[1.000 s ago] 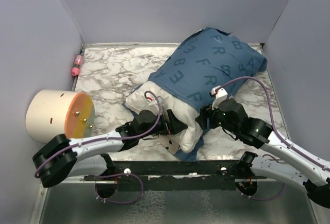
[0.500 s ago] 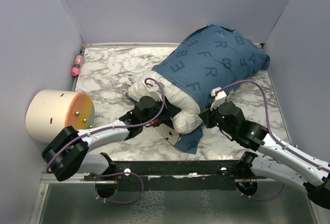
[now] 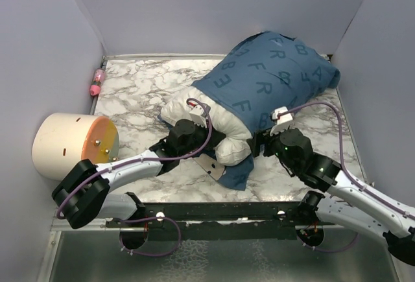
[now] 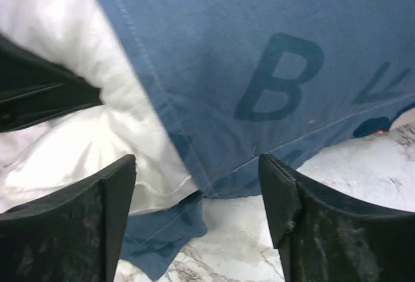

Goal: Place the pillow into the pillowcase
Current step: Stuff the pillow into the pillowcase.

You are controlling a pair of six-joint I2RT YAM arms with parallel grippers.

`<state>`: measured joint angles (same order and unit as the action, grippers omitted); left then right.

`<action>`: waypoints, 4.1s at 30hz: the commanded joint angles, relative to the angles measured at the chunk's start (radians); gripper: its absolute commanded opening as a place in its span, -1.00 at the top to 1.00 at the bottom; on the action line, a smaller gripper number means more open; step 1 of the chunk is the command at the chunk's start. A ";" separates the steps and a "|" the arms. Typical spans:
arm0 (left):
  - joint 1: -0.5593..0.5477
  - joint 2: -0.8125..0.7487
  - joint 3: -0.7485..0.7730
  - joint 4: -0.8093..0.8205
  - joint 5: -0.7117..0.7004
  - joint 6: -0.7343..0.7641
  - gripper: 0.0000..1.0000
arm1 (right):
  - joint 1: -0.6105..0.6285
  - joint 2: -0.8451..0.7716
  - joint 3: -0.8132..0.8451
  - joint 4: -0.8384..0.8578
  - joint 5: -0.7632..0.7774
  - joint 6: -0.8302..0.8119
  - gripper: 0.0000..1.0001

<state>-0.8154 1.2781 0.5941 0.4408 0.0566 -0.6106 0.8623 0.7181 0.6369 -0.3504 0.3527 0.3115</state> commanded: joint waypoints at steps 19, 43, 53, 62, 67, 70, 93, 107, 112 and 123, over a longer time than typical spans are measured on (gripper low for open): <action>0.060 0.127 0.109 0.355 -0.007 0.170 1.00 | -0.064 0.158 0.010 0.539 -0.825 -0.179 0.99; -0.111 0.453 -0.049 0.881 0.019 -0.117 1.00 | -0.302 0.266 0.090 0.156 -0.804 -0.176 0.91; -0.280 0.266 -0.067 0.742 -0.147 -0.043 1.00 | -0.251 0.535 0.464 0.041 -1.131 -0.343 0.99; -0.281 0.275 -0.071 0.767 -0.127 -0.046 0.85 | -0.217 0.404 0.317 -0.022 -1.043 -0.304 0.90; -0.277 0.199 -0.151 0.664 -0.129 -0.016 0.13 | -0.217 0.189 0.264 -0.067 -1.091 -0.199 0.05; -0.261 0.050 -0.188 0.400 -0.139 0.022 -0.14 | -0.216 0.120 0.359 -0.095 -1.103 -0.169 -0.26; 0.371 0.064 0.121 -0.100 0.557 -0.112 -0.91 | -0.220 0.795 0.785 -0.340 -0.206 -0.242 -0.57; 0.318 0.311 0.157 0.611 0.654 -0.438 0.80 | -0.137 1.075 1.339 -0.165 -0.866 -0.233 0.99; 0.323 0.233 0.141 0.664 0.574 -0.415 0.96 | -0.022 1.139 1.479 -0.101 -1.001 -0.166 0.99; 0.436 0.502 0.024 0.909 0.501 -0.471 0.90 | -0.067 0.729 0.561 0.148 -0.669 -0.153 0.97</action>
<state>-0.4313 1.6165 0.6106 1.0504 0.6495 -1.0153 0.7677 1.5455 1.3510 -0.2512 -0.2878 0.1200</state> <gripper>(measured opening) 0.096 0.010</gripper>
